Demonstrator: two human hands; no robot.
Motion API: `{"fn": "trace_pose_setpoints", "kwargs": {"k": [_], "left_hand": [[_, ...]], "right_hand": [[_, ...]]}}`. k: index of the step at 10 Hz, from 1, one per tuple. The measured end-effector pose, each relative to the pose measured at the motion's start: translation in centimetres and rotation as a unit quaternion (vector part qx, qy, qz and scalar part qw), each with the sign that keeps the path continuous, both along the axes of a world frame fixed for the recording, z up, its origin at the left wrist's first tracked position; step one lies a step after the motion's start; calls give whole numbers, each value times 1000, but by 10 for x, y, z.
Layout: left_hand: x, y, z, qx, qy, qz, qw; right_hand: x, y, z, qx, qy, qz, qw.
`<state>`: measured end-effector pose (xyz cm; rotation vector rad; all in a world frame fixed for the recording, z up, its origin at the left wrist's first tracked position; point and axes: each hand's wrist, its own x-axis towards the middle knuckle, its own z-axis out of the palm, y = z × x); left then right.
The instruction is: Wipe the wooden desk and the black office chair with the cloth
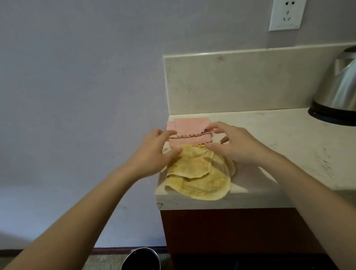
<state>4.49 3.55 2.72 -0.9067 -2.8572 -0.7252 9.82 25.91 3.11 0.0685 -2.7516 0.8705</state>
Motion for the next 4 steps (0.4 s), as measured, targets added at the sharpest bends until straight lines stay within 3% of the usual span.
{"fn": "trace_pose_setpoints", "kwargs": {"k": [1, 2, 3, 4], "left_hand": [[1, -6, -1, -30, 26, -80, 996], [9, -7, -12, -193, -30, -132, 972], [12, -7, -11, -198, -53, -119, 972], [14, -13, 1, -134, -37, -99, 985]], "right_hand": [[4, 1, -3, 31, 8, 20, 999], [11, -2, -16, 115, -26, 95, 988], [17, -4, -12, 159, -25, 80, 984], [15, -7, 10, 117, 22, 62, 991]]}}
